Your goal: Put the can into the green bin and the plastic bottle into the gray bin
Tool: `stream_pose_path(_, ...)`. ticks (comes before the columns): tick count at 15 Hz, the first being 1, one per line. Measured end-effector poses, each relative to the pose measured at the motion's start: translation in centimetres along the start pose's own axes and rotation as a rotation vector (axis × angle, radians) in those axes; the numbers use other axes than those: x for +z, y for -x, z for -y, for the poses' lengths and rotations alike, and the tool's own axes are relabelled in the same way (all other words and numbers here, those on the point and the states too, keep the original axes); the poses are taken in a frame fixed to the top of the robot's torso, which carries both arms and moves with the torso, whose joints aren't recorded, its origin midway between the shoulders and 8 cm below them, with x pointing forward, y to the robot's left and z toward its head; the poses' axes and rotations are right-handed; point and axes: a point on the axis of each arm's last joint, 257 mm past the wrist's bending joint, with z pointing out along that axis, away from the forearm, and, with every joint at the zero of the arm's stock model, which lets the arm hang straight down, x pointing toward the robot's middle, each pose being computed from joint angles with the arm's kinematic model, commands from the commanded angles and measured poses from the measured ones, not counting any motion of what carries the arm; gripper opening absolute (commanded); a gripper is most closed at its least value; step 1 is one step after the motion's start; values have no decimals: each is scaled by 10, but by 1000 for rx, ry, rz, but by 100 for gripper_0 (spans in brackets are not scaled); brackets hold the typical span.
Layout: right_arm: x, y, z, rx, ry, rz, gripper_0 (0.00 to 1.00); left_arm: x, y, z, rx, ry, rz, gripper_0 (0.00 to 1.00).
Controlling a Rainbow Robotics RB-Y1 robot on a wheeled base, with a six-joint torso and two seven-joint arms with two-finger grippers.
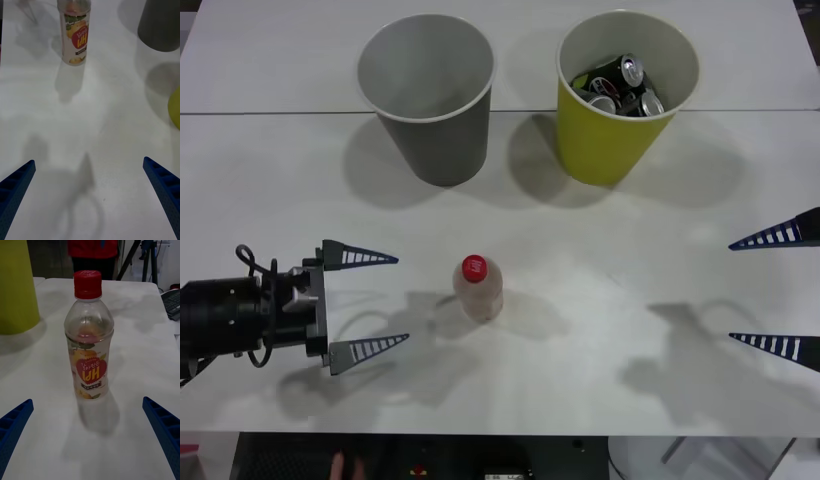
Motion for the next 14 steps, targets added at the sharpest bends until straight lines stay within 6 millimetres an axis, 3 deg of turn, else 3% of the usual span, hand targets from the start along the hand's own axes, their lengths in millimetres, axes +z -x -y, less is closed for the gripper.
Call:
stream_pose_path(9, 0, 0, 0, 0, 0, 0, 100, 61, 10, 10, -47, 11, 110, 100)
stream_pose_path(14, 0, 0, 0, 0, 0, 0, 100, 89, 16, 6, -49, 29, 148, 100)
